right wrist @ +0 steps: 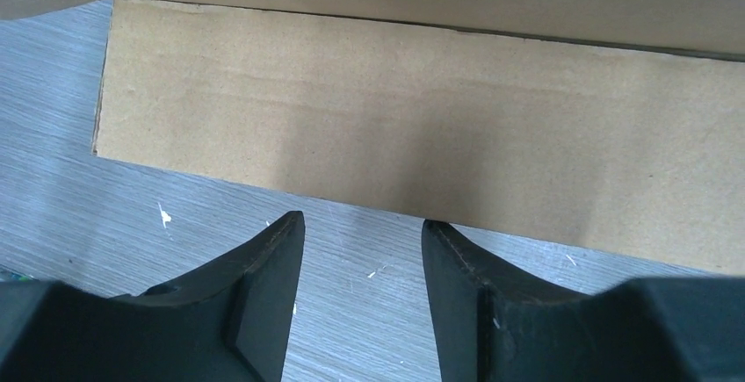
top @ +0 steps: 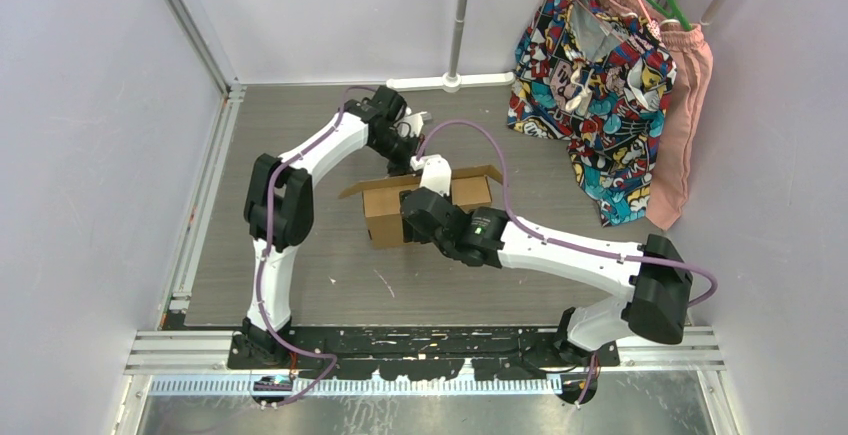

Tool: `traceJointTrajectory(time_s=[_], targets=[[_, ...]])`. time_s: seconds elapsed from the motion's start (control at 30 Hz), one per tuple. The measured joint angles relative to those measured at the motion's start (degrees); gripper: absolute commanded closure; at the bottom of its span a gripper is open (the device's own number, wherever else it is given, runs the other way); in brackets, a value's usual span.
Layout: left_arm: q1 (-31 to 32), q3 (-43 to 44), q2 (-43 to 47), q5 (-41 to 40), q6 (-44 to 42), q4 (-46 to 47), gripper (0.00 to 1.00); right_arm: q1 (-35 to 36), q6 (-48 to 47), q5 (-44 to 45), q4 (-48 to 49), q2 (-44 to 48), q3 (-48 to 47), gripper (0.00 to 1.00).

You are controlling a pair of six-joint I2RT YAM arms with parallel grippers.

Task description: Fold the paper box

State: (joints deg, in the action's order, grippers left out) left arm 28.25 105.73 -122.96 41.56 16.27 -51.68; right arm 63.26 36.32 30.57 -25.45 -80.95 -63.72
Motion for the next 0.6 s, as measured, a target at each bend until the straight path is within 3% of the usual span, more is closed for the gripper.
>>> traceJointTrajectory(time_s=[0.6], targets=[[-0.7, 0.0, 0.0, 0.0, 0.5, 0.2, 1.0, 3.3, 0.0, 1.6, -3.1, 5.6, 0.0, 0.37]])
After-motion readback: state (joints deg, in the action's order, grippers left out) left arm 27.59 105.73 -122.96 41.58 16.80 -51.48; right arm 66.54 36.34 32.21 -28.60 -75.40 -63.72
